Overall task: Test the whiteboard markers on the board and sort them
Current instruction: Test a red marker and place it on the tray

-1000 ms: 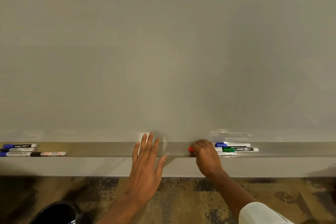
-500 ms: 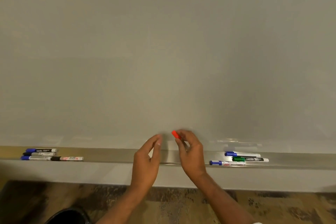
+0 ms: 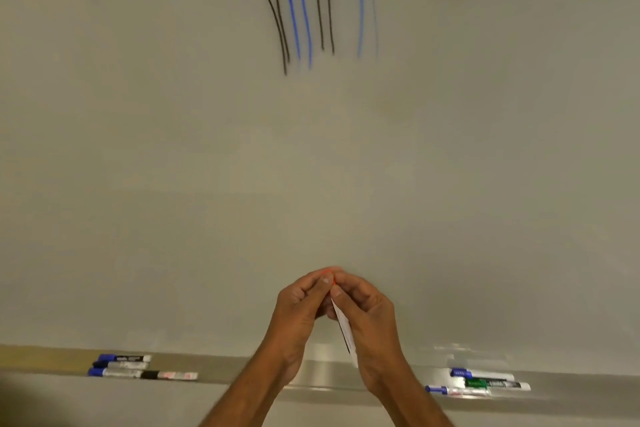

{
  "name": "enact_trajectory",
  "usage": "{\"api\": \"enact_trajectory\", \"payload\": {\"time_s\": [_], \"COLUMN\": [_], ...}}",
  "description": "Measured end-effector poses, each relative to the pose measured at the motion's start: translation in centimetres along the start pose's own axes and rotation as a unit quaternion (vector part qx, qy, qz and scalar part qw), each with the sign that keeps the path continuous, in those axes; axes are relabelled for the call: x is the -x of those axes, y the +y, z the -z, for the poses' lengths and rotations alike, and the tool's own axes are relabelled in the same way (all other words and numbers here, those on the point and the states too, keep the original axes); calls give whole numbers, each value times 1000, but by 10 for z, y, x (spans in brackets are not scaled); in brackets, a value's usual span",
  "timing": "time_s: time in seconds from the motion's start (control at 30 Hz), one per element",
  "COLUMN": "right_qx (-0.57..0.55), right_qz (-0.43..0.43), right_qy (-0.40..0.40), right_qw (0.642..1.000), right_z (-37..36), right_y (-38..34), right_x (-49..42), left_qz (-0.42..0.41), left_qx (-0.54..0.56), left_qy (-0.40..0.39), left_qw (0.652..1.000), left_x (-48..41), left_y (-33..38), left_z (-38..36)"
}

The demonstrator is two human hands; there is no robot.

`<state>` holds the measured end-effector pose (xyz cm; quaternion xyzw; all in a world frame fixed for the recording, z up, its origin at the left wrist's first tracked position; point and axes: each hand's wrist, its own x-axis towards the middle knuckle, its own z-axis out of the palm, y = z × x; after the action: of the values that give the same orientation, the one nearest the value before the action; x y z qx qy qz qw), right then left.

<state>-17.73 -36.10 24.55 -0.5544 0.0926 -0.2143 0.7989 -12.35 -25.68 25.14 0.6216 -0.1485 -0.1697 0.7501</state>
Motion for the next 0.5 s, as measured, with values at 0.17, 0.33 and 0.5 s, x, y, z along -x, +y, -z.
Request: {"api": "enact_trajectory", "payload": {"time_s": [0.17,0.33,0.5], "right_qx": [2,-17,25], "right_qz": [-52,-106,-72], "right_qy": [-14,-88,-61], "right_qw": [999,990,995], "right_z": [-35,-63,-80], "right_y": [-43,-76,-98], "right_x": [8,9,13], "left_qz": [-6,-27,-64], "left_qx": [44,61,54], "left_qy": [-47,-94,-68], "left_qw": [998,993,994], "left_x": [11,19,22], "left_y": [54,99,120], "left_z": [8,16,18]}}
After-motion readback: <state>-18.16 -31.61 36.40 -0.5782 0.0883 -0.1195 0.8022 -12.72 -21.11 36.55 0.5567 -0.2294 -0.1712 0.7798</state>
